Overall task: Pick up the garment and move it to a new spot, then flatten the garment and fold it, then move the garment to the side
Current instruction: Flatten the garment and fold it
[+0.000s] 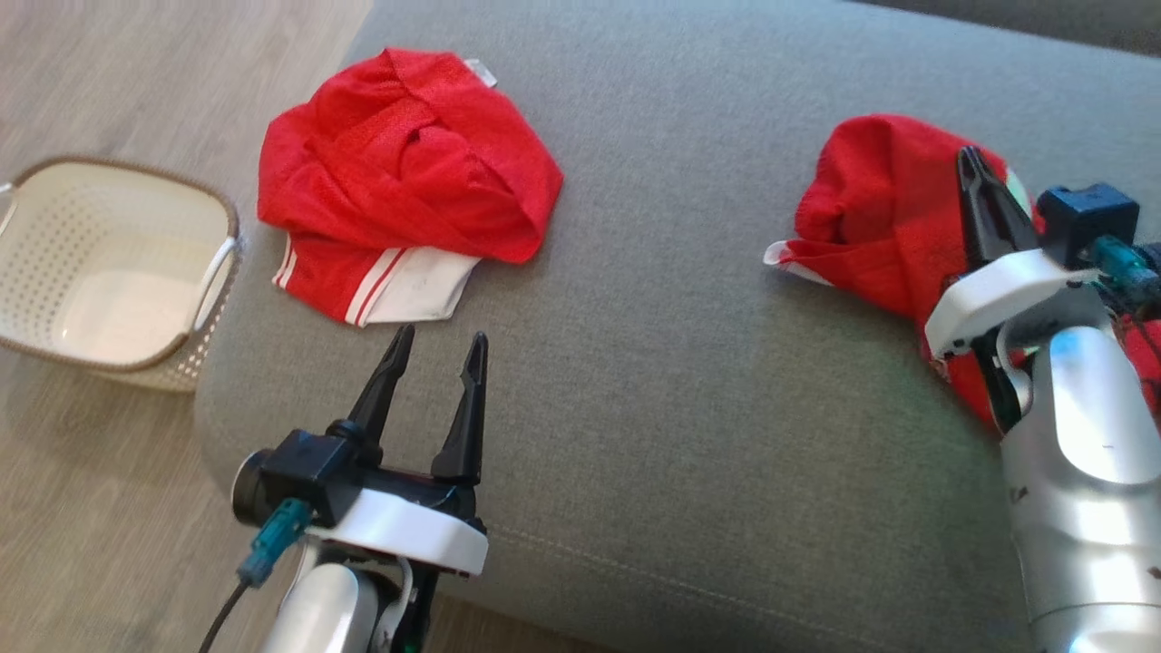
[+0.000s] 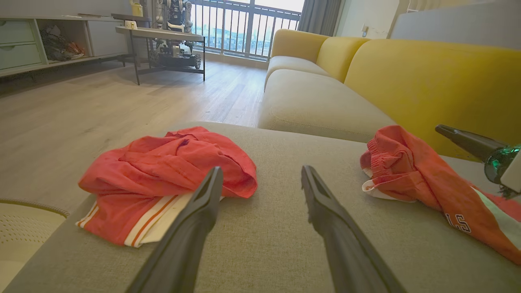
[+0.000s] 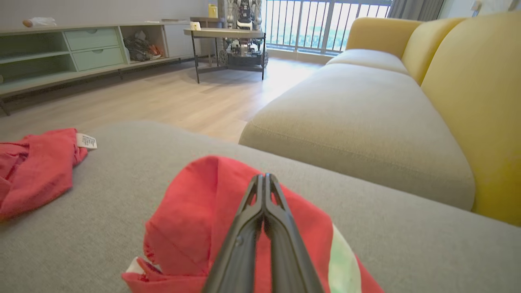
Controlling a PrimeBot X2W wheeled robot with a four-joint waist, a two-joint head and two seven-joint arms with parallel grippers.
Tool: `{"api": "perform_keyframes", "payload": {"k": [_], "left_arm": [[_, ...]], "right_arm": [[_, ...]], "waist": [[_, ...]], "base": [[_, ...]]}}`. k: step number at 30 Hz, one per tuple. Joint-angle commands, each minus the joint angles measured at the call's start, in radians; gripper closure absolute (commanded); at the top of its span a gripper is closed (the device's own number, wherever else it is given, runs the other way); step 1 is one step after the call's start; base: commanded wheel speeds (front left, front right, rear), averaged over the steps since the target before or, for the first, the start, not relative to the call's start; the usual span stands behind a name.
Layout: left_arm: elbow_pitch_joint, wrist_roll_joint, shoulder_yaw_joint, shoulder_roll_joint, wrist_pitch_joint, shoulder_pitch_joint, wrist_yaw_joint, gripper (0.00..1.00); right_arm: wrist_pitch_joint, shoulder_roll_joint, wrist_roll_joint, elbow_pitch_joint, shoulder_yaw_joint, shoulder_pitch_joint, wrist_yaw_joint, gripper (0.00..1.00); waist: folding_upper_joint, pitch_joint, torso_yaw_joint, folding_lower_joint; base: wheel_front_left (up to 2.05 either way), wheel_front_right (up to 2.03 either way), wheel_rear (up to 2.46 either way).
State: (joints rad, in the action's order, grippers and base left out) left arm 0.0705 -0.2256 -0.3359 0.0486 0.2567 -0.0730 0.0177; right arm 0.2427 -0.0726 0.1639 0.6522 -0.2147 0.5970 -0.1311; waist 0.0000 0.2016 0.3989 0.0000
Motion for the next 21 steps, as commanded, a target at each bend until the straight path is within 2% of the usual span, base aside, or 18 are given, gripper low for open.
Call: {"api": "perform_keyframes", "payload": {"k": [1, 5, 9, 17, 21], "left_arm": [[-0.031, -0.004, 0.039, 0.002, 0.005, -0.031, -0.001, 0.00], [-0.056, -0.023, 0.063, 0.002, 0.005, -0.012, -0.006, 0.00], [-0.080, -0.013, 0.094, 0.002, 0.005, 0.004, -0.001, 0.00], [-0.114, -0.042, 0.146, 0.002, 0.005, 0.020, -0.003, 0.00], [-0.115, -0.047, 0.159, 0.002, 0.005, 0.030, -0.006, 0.00]], "right_arm": [[0.014, 0.003, -0.009, -0.044, 0.035, 0.032, 0.000, 1.00], [0.017, 0.007, -0.047, -0.106, 0.083, 0.018, 0.000, 1.00], [0.019, 0.013, -0.104, -0.232, 0.131, -0.023, 0.000, 1.00], [0.019, 0.021, -0.207, -0.482, 0.205, -0.235, 0.000, 1.00], [0.014, 0.022, -0.244, -0.550, 0.222, -0.332, 0.000, 1.00]], "waist": [[0.0000, -0.028, -0.015, 0.0000], [0.0000, -0.074, -0.036, 0.0000], [0.0000, -0.108, -0.074, 0.0000], [0.0000, -0.153, -0.159, 0.0000], [0.0000, -0.166, -0.193, 0.0000]], "base": [[0.00, 0.00, 0.00], [0.00, 0.00, 0.00], [0.00, 0.00, 0.00], [0.00, 0.00, 0.00], [0.00, 0.00, 0.00]]}}
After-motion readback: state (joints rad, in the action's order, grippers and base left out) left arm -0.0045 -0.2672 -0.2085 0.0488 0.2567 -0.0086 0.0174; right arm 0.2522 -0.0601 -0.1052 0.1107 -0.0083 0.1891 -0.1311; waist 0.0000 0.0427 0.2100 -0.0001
